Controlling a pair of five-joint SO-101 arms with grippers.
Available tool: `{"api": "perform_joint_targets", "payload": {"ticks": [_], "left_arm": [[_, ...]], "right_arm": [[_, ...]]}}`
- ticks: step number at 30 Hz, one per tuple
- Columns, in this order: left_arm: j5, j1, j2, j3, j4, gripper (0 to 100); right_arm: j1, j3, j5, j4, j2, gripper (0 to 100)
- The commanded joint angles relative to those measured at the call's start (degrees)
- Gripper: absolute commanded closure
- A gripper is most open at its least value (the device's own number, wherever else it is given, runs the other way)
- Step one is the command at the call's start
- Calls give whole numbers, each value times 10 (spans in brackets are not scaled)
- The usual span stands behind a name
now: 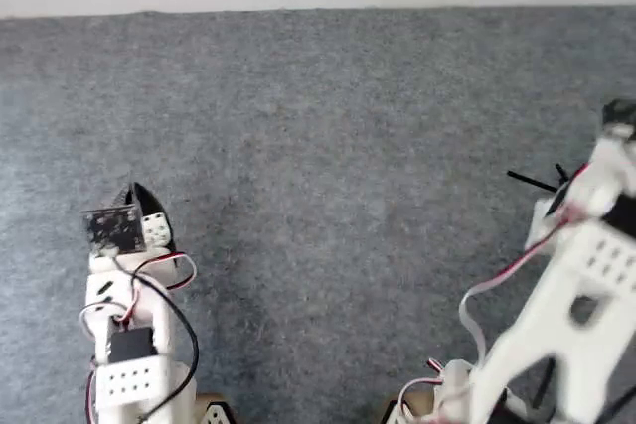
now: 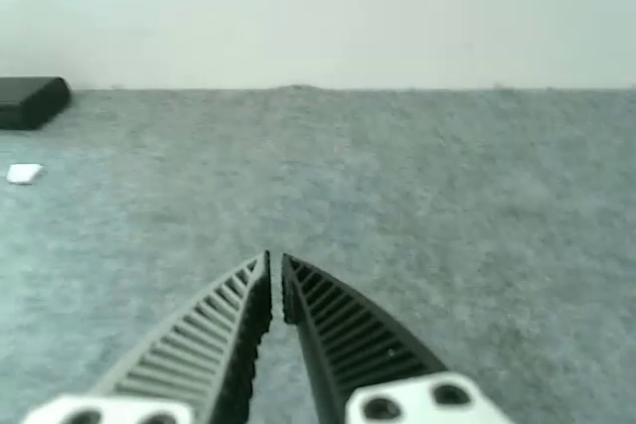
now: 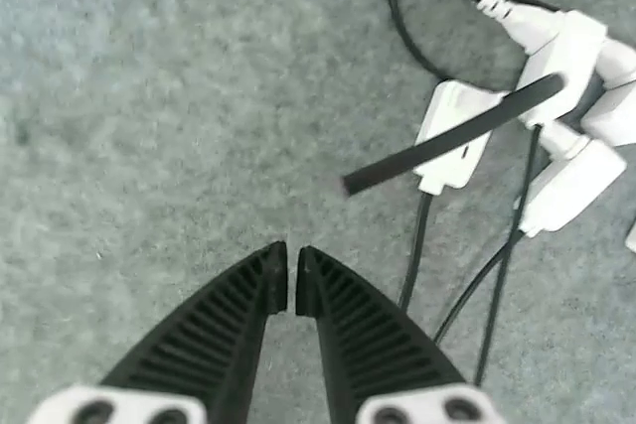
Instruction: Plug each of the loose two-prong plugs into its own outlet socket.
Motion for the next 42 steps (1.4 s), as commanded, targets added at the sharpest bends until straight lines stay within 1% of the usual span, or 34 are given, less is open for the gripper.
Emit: {"api": "perform_joint_targets", "payload": {"ticks": [1, 4, 7, 10, 18, 21, 24, 42], "left_arm": [[2, -15, -120, -4, 163, 982], [2, -15, -197, -5, 278, 982], [2, -12, -252, -7, 390, 981], [2, -11, -244, -7, 433, 981], [3, -14, -240, -7, 551, 982], [4, -13, -241, -7, 603, 982], [4, -12, -244, -7, 602, 982], [4, -12, -244, -7, 602, 982]], "right_arm": [[-6, 186, -2, -98, -160, 983], [-7, 335, 45, -159, -278, 983], [-6, 441, 76, -182, -384, 983], [-6, 515, 76, -173, -477, 983], [-1, 680, 80, -89, -706, 985], [-1, 723, 78, -106, -705, 985], [-4, 724, 80, -121, -677, 987], [-3, 724, 80, -115, -689, 987]]}}
